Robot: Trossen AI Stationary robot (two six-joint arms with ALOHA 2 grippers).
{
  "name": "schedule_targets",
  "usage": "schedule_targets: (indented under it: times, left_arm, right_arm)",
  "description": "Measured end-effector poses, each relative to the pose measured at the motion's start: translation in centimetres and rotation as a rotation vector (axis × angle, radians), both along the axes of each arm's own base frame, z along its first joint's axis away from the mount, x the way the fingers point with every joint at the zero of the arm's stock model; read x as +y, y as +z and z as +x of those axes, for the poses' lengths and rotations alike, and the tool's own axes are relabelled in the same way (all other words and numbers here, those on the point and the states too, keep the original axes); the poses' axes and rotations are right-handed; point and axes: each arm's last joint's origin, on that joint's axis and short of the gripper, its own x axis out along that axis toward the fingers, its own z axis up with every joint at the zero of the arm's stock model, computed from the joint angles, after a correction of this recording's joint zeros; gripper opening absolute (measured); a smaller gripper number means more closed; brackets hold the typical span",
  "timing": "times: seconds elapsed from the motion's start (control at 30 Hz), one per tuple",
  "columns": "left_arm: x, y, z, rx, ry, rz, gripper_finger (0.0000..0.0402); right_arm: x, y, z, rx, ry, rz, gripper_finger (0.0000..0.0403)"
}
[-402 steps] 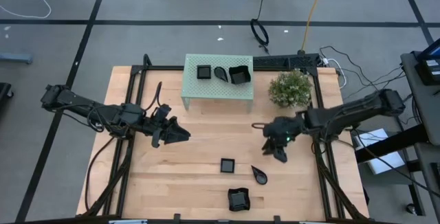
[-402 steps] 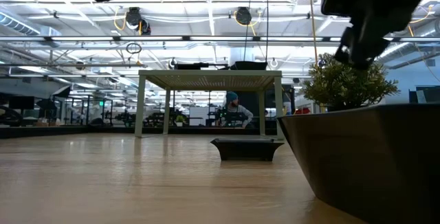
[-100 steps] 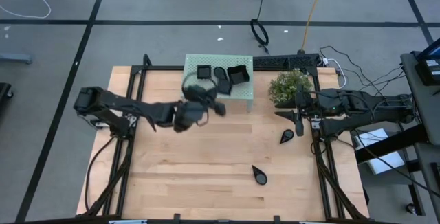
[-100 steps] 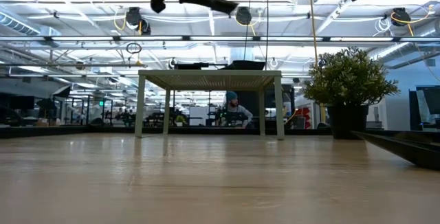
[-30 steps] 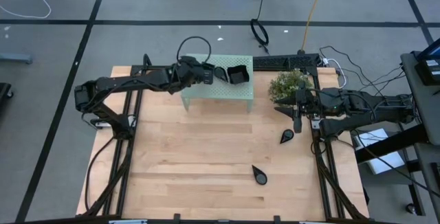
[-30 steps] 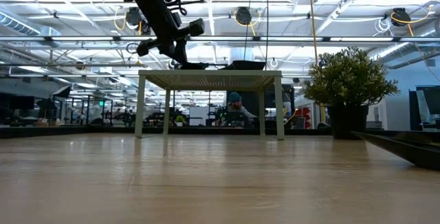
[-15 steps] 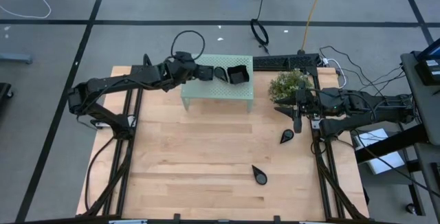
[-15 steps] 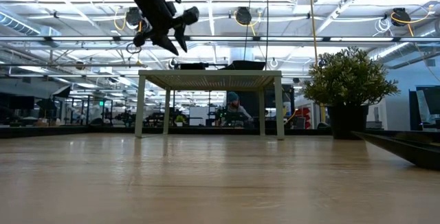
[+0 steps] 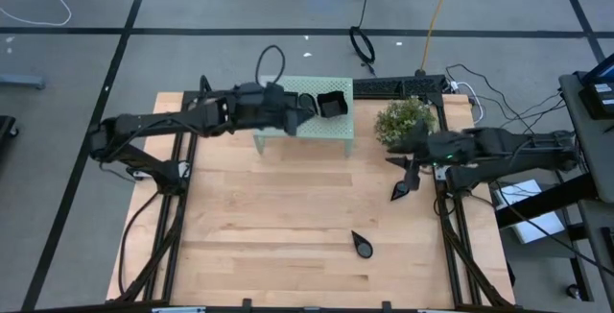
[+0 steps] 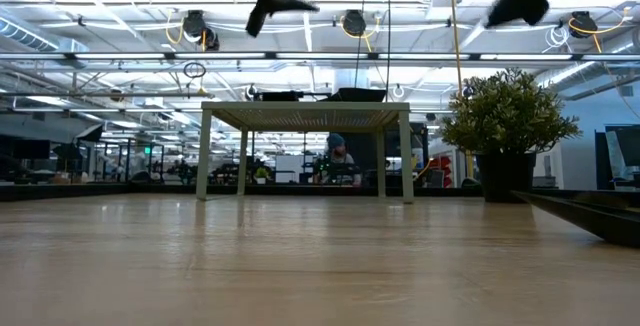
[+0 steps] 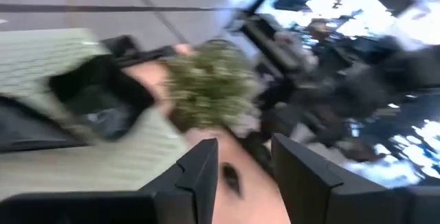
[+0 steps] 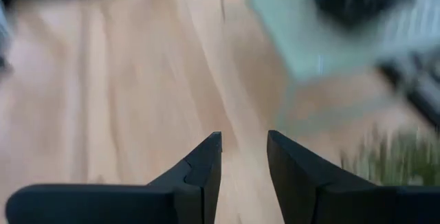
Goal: Pick & Place Mini shaped plates
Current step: Stack the black drop-shaped plate on top of the other black drop-shaped plate on the shelf
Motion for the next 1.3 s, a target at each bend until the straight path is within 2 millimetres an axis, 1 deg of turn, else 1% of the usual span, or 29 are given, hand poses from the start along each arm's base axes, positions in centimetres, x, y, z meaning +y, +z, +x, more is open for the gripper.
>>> schedule_targets:
  times: [0.13,0.23,0.3,0.4,0.53,0.63,0.77,0.87,0.93,1.1,1.2,1.3]
  left_arm:
    - [-2.7,1.2,0.8,-0.115,-0.094,0.059,0.0138]
    - [-4.3,2.0,1.1,-0.204,-0.144,0.079,0.0143]
    - [-5.2,2.5,1.2,-0.253,-0.168,0.076,0.0144]
    - [-6.4,3.0,1.2,-0.303,-0.199,0.078,0.0145]
    - [-7.5,3.2,1.3,-0.324,-0.234,0.080,0.0145]
    - [-7.8,3.1,1.3,-0.315,-0.246,0.092,0.0145]
    - [-7.9,3.1,1.3,-0.313,-0.268,0.112,0.0145]
    - [-7.9,3.4,1.0,-0.323,-0.331,0.124,0.0145]
    - [-7.9,3.8,0.5,-0.342,-0.391,0.124,0.0145]
    - [-7.7,5.3,-1.1,-0.399,-0.530,0.135,0.0145]
    - [-7.7,6.6,-2.6,-0.447,-0.599,0.153,0.0145]
    - [-7.5,7.7,-4.1,-0.486,-0.636,0.173,0.0145]
  right_arm:
    - [0.2,-2.4,0.4,0.276,-0.026,0.076,0.0105]
    - [0.4,-3.9,1.1,0.442,-0.102,0.178,0.0105]
    - [0.5,-4.8,1.7,0.522,-0.174,0.238,0.0105]
    - [0.6,-5.8,2.6,0.586,-0.295,0.295,0.0105]
    - [0.7,-7.0,3.9,0.606,-0.447,0.352,0.0105]
    - [0.8,-7.7,4.5,0.610,-0.573,0.368,0.0105]
    - [1.0,-9.2,4.5,0.618,-0.743,0.416,0.0105]
    - [1.2,-11.1,4.0,0.616,-0.907,0.470,0.0105]
    - [1.4,-12.6,3.8,0.582,-0.993,0.523,0.0105]
    - [1.7,-16.2,3.5,0.471,-1.113,0.652,0.0105]
    - [1.6,-17.5,3.1,0.412,-1.167,0.699,0.0105]
    - [1.5,-18.2,2.6,0.382,-1.228,0.704,0.0105]
